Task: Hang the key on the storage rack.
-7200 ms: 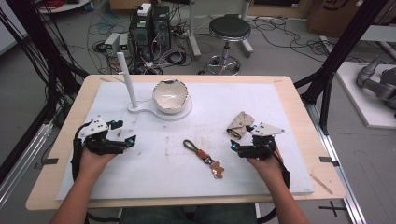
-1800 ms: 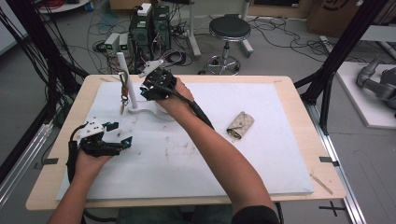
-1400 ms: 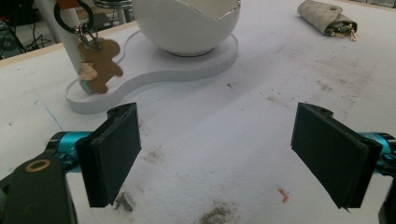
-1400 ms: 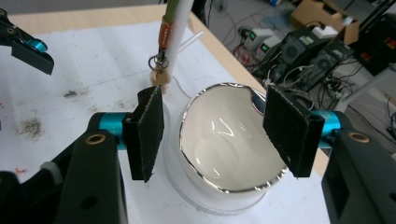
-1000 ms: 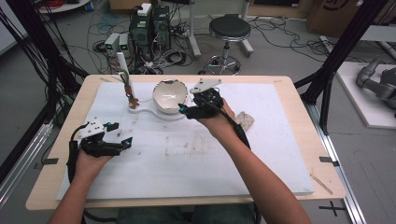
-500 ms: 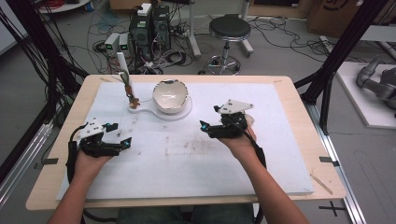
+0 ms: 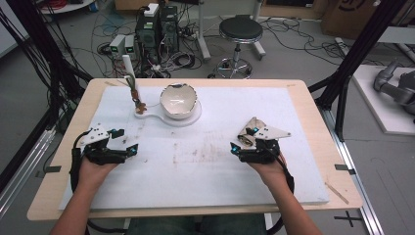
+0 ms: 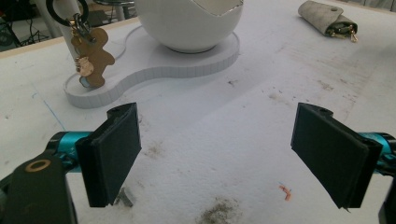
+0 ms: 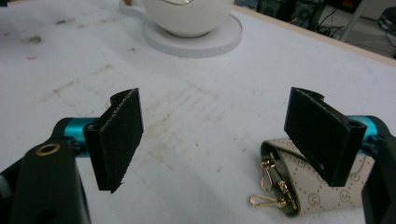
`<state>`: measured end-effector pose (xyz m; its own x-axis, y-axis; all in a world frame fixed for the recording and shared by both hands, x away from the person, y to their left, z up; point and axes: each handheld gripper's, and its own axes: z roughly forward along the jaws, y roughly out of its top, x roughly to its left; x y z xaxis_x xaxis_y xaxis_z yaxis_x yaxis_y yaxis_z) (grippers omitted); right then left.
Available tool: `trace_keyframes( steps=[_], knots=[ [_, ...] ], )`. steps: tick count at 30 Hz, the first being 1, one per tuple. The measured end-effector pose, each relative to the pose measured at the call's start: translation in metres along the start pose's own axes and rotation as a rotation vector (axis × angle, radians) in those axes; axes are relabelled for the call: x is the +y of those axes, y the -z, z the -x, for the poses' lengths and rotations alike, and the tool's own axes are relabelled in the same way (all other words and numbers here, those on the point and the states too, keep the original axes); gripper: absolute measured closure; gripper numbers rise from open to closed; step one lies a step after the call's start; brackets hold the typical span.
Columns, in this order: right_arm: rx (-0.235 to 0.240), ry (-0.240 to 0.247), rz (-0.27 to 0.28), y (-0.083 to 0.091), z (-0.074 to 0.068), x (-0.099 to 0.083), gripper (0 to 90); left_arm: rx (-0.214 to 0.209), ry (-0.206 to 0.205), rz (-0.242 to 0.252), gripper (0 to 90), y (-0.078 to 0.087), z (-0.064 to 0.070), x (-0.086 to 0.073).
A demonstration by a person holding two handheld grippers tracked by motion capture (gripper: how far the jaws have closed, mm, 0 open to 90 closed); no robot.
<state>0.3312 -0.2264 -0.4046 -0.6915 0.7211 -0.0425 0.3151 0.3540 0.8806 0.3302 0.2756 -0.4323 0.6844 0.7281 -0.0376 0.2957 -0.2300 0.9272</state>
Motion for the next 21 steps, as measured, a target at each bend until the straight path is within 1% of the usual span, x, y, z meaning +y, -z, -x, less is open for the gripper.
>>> trace_keyframes(
  steps=[1,3,7,10,12,13,16,20,21],
  knots=[
    [0.008,-0.006,-0.013,0.000,0.001,-0.001,19.9,-0.002,0.000,0.003,15.8,-0.001,0.000,0.000],
    [0.021,-0.017,-0.019,0.000,0.003,-0.006,19.8,-0.009,0.004,0.007,15.8,-0.004,0.000,0.001],
    [0.011,-0.029,-0.030,0.002,0.009,-0.013,19.9,-0.015,0.000,-0.003,15.8,-0.009,0.001,0.003],
    [-0.005,-0.038,-0.013,0.006,0.012,-0.016,19.8,-0.024,-0.009,0.000,15.8,-0.010,0.004,0.004],
    [-0.017,-0.027,-0.009,0.008,0.014,-0.019,19.9,-0.027,-0.011,0.002,15.7,-0.011,0.005,0.005],
    [-0.018,-0.031,-0.008,0.008,0.015,-0.019,19.8,-0.031,-0.019,0.010,15.8,-0.011,0.007,0.006],
    [-0.022,-0.033,-0.016,0.008,0.017,-0.022,19.8,-0.033,-0.022,0.020,15.8,-0.012,0.010,0.008],
    [-0.029,-0.024,-0.016,0.009,0.020,-0.023,19.8,-0.037,-0.021,0.014,15.7,-0.014,0.013,0.009],
    [-0.028,-0.028,-0.013,0.010,0.020,-0.024,19.9,-0.038,-0.023,0.013,15.8,-0.015,0.013,0.009]
  ],
)
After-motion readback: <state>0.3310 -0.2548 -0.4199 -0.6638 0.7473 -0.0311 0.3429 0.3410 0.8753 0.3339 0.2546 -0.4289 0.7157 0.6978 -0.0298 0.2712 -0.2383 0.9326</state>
